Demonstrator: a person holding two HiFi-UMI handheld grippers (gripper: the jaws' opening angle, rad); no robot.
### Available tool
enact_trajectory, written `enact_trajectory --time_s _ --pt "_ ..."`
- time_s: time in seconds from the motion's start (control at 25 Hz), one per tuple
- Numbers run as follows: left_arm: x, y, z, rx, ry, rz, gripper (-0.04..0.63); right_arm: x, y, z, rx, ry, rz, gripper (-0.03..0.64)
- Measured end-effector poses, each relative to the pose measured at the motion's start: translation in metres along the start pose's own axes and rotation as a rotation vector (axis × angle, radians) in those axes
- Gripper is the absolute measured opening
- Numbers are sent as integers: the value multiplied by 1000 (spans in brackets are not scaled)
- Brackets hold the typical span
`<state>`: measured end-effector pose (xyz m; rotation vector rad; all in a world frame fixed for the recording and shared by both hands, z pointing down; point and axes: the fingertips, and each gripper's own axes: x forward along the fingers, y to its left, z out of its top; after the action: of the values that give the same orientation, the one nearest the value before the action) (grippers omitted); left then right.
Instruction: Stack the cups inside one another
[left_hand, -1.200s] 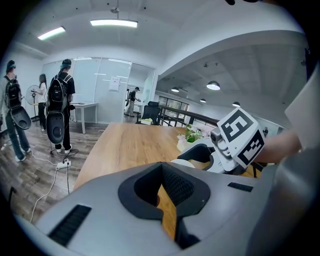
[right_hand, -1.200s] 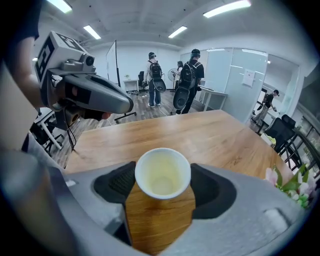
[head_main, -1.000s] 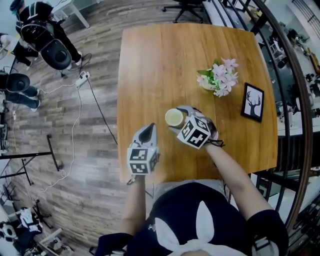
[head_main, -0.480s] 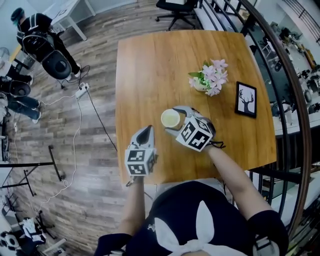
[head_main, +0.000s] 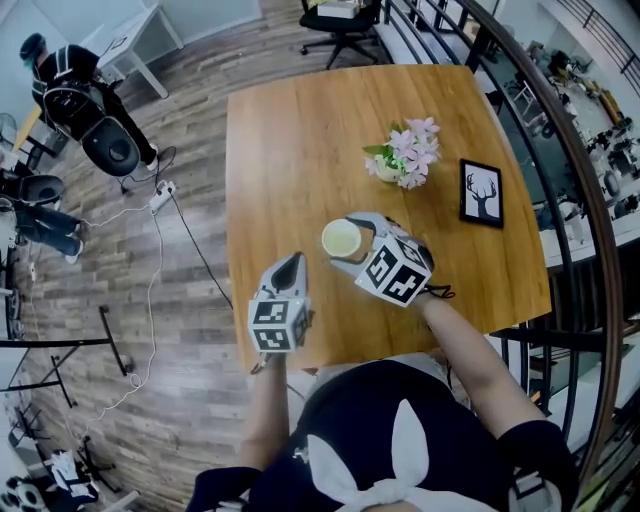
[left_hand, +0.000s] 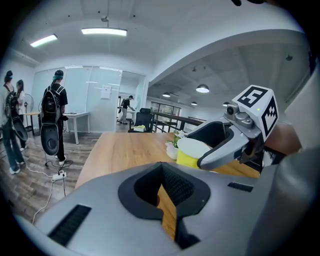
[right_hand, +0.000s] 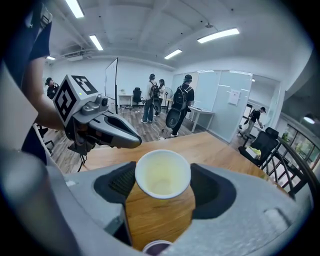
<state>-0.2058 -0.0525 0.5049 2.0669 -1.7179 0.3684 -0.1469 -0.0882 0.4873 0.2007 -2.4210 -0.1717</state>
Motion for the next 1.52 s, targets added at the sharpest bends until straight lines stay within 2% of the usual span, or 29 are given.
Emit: enact_trajectory --time_s 0.28,0.56,0.68,1.08,1.52 --pt "1 -10 5 10 -6 -22 11 -21 -10 -8 55 -26 -38 339" --pt "6 -24 7 27 -6 -54 11 -52 -24 -28 173 -68 -78 339" --pt "11 -29 13 39 -27 -62 11 -63 -33 -47 201 -60 -116 339" --pt "20 -46 3 52 7 -118 11 -92 -37 -91 307 -27 -182 339" --pt "25 -56 10 66 24 -144 11 -100 -33 -113 358 -3 -208 339"
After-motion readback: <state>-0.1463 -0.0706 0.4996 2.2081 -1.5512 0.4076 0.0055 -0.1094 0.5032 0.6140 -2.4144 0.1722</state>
